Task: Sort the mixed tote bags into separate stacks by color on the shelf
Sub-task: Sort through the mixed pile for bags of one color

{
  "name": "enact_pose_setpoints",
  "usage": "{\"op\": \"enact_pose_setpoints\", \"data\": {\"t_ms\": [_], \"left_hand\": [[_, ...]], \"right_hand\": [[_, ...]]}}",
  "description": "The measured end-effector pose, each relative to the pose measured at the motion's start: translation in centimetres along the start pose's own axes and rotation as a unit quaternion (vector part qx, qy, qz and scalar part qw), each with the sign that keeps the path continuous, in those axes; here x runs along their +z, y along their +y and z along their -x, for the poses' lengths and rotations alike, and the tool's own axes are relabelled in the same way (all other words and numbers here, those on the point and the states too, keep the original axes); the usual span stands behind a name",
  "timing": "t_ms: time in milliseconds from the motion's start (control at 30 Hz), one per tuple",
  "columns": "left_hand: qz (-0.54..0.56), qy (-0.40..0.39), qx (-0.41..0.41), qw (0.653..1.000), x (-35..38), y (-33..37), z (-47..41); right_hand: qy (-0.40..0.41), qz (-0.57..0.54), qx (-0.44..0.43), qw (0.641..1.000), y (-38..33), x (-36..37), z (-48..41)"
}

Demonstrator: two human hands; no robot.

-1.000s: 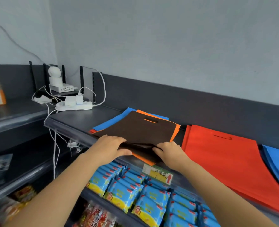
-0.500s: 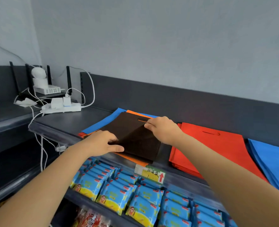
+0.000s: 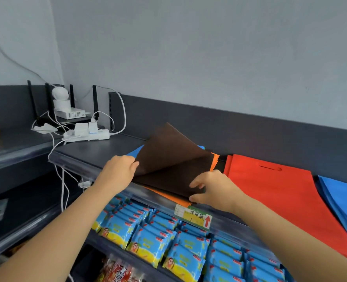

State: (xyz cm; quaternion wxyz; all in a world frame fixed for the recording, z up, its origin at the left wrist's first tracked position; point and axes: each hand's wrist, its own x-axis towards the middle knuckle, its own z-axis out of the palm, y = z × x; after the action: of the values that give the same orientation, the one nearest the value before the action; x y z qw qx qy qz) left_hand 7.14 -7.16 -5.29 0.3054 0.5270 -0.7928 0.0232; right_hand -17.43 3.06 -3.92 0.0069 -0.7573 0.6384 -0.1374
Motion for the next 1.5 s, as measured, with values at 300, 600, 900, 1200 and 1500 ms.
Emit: {"op": "enact_pose_setpoints", "data": {"t_ms": [300,600,900,1200,1500], "left_hand": [[-0.008,-0.095,0.055,0.994,-0.1,1.0,0.6],[-0.114,-0.042,0.034,0.992,1.1,1.5,1.0],[-0.023,-0.054,-0.041,0.997,0.5,1.2,0.5],[-0.021,-0.053,-0.023,0.998,0.5,1.2,0.4],[-0.012,-0.085,0.111,0.990,0.7,0.7,1.4]], "right_hand": [[0.213,0.066,0.021,0.975,0.2,-1.5,-1.0],[0.305,-0.083,0.026,0.948,-0.5,-2.7,-1.3],[-0.012,0.026,-0.006,1.000,0.3,1.6,1.2],[0.115,0.022,-0.035,0.993,0.6,1.1,0.8],[0.275,-0.109,0.021,0.955,-1.4,-2.9,-2.2]]}}
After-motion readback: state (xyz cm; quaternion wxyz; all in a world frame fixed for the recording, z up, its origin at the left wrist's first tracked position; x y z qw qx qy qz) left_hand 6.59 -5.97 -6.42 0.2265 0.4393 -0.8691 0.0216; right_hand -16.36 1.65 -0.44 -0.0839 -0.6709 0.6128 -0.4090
